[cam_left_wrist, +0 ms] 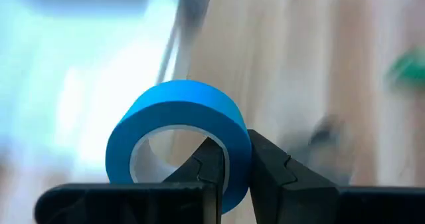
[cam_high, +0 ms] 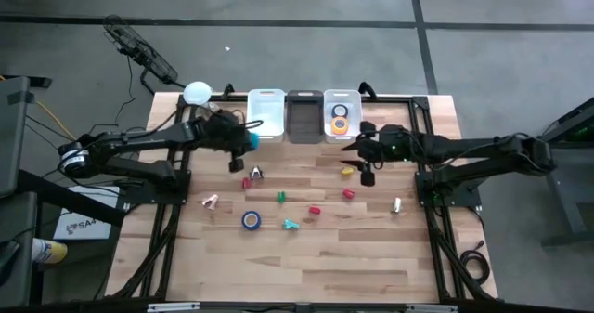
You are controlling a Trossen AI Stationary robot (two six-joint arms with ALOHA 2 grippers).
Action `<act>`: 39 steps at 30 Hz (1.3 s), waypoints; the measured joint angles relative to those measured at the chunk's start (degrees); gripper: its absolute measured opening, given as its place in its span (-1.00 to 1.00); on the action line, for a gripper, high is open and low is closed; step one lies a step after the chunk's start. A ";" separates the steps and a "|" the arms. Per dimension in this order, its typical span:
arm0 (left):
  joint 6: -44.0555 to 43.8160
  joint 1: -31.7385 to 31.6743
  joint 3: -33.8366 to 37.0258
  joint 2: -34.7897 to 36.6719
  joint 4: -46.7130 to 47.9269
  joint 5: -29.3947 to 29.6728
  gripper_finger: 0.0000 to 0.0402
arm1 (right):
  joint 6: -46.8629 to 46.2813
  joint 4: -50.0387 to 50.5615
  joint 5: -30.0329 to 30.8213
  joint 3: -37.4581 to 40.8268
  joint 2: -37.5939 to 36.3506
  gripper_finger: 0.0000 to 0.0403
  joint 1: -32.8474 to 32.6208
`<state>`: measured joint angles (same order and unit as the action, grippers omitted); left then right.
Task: Pick and place Stapler, Stapler remover, tape
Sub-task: Put the light blue tape into the right white bin
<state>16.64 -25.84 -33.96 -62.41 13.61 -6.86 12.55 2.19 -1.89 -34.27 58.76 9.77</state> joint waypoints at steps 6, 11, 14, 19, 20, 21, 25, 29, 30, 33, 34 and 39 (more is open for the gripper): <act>6.04 -0.01 -0.11 0.04 -22.33 -12.94 -0.82 | 2.99 -16.73 0.01 -0.01 7.23 -0.23 0.01; 8.35 0.79 -0.13 0.05 -33.48 -23.26 -0.82 | 4.27 -33.28 -0.02 -0.01 12.21 -0.23 -0.01; 10.38 3.59 -0.13 -0.16 -37.85 -25.80 -0.82 | 4.15 -41.80 -0.47 -0.08 14.31 -0.23 -0.01; 13.07 8.18 -0.13 -0.16 -39.99 -23.85 -0.82 | 3.94 -44.38 -3.43 -3.92 18.43 -0.23 -0.01; 13.22 8.91 -0.13 -0.20 -39.86 -23.04 -0.82 | 3.75 -44.43 -3.96 -5.19 19.53 -0.23 -0.01; 13.44 9.55 -0.13 -0.20 -39.89 -22.27 -0.82 | 3.67 -44.42 -4.64 -6.55 20.76 -0.23 -0.04; 14.99 11.04 -0.13 -0.18 -39.96 -21.04 -0.82 | 4.17 -42.09 -5.55 -12.46 25.49 -0.23 -0.61; 15.06 11.33 -0.13 -0.18 -39.85 -20.64 -0.82 | 4.72 -38.27 -5.82 -18.01 28.94 -0.23 -0.94; 15.06 11.30 -0.13 -0.18 -39.68 -20.60 -0.82 | 5.07 -37.60 -6.12 -19.17 29.81 -0.23 -0.95; 15.06 11.25 -0.13 -0.18 -39.47 -20.56 -0.82 | 5.52 -35.33 -7.26 -21.97 32.14 -0.23 -1.21; 15.06 11.25 -0.13 -0.18 -39.25 -20.55 -0.82 | 5.53 -35.07 -7.58 -22.80 32.88 -0.23 -1.38; 15.04 11.29 -0.13 -0.16 -39.04 -20.70 -0.82 | 5.99 -34.21 -7.64 -25.99 36.02 -0.23 -2.38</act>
<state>31.68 -14.55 -34.09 -62.57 -25.43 -27.56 18.55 -32.03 -9.53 -60.26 94.78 7.39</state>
